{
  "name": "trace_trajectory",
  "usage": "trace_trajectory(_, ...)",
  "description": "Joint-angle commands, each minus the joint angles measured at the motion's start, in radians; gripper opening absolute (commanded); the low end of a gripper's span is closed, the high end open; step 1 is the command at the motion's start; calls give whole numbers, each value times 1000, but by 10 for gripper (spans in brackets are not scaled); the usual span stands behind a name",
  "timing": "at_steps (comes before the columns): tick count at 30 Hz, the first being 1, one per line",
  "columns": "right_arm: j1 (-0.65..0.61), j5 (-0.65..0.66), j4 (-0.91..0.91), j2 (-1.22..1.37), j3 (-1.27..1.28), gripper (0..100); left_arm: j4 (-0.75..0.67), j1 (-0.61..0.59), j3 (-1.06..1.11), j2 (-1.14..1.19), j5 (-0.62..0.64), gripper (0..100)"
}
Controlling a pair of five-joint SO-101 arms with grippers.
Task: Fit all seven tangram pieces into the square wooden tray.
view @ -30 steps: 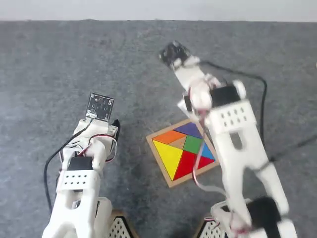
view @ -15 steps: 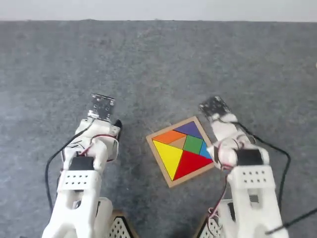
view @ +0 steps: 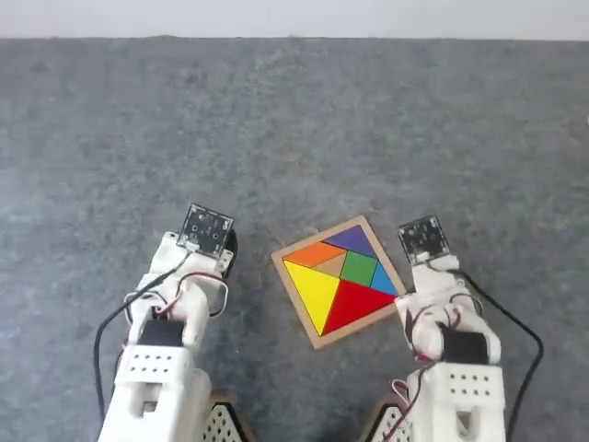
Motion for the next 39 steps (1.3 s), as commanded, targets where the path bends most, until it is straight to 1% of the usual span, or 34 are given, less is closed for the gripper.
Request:
trace_trajectory(1,24,-8,-12,-199,83,42,-14,12,41,-138,-9,175)
trace_trajectory(4,71,-6,-5,-328,153,39,29,40,48,-209,-14,175)
trace_trajectory(7,130,-6,101,-444,144,41,75,61,50,-272,-14,175)
trace_trajectory(10,142,-6,173,-460,144,41,135,64,50,-319,-14,175)
trace_trajectory(12,147,-6,208,-441,144,41,204,57,50,-336,-15,175)
trace_trajectory(16,147,-6,308,-430,144,39,407,57,50,-353,-15,175)
trace_trajectory(18,142,-6,318,-430,144,39,485,57,50,-356,-17,175)
trace_trajectory(24,142,-6,315,-430,144,39,500,57,50,-402,-15,175)
trace_trajectory(39,142,-6,315,-430,144,39,502,58,50,-404,-15,175)
